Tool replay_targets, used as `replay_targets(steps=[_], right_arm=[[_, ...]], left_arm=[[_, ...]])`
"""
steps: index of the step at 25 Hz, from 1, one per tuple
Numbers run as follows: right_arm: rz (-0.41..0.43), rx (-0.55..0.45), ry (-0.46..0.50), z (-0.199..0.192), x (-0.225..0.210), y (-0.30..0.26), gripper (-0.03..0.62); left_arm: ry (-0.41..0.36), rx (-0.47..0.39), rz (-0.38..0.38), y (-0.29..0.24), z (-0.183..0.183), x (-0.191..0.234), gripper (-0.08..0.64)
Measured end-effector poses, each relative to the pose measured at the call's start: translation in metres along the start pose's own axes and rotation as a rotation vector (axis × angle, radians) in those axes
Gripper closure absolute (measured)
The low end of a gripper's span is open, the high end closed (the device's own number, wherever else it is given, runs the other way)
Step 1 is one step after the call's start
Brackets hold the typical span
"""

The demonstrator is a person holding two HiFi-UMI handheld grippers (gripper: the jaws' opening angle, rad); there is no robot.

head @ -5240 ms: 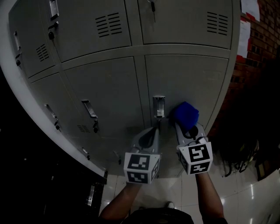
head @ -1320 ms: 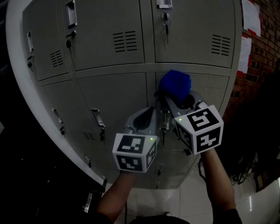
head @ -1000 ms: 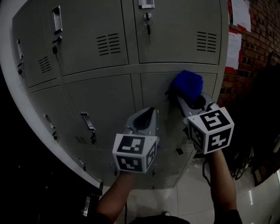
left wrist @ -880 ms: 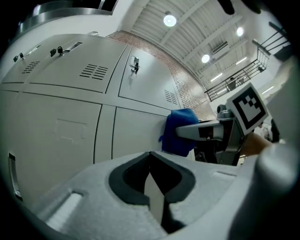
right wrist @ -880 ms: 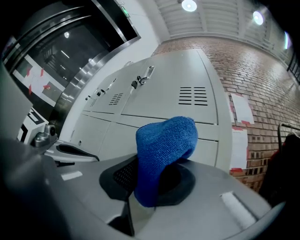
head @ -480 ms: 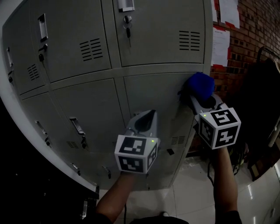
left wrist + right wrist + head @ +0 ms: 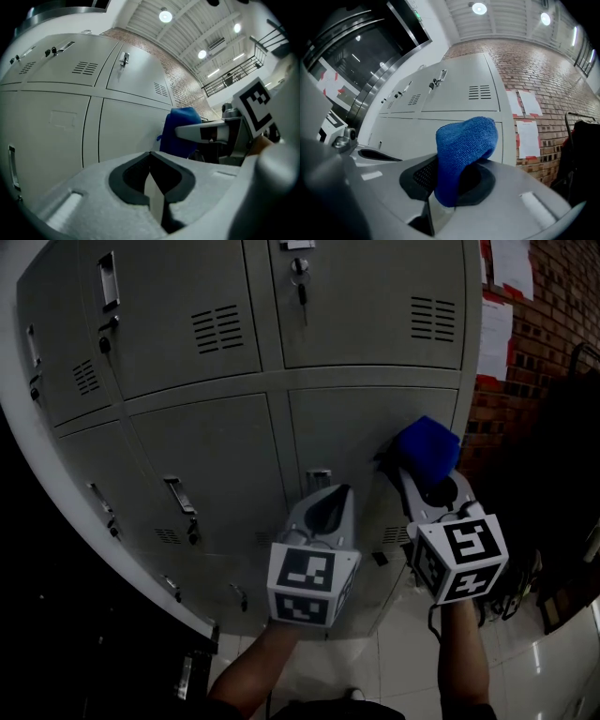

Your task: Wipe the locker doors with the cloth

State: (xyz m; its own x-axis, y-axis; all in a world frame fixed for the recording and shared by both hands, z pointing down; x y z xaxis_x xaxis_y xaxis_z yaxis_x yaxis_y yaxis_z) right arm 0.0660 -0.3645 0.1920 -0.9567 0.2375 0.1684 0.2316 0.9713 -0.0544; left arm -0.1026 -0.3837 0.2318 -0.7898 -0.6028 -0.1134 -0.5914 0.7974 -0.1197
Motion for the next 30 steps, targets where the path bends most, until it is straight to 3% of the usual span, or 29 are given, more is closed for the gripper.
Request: replay_targets(steps=[12, 30], right_arm=[[0.052, 0.027, -0.012, -0.038, 0.068, -0.007, 0.525], [0.043, 0.057, -0.023, -0.047, 0.083, -0.007, 0.525]], left_arm=[[0.003, 0.002, 0.076, 0.028, -0.014, 0.011, 0.555], [0.011, 0.032, 0.049, 0.034, -0.026, 0.014, 0.555]])
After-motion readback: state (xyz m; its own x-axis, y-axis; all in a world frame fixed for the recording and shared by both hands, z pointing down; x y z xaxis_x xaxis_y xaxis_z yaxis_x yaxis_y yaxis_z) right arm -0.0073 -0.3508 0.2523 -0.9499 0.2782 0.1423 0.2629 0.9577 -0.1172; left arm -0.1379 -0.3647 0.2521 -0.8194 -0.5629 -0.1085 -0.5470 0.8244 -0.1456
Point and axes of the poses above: the fingertips, and each gripper's own axes: y backward along the fingers, x to its left, z out of its top, the point moved 10 cm from there along y, backward along the fingers, and after that the axes turned 11 degrees about x, right-handed, at the moved point
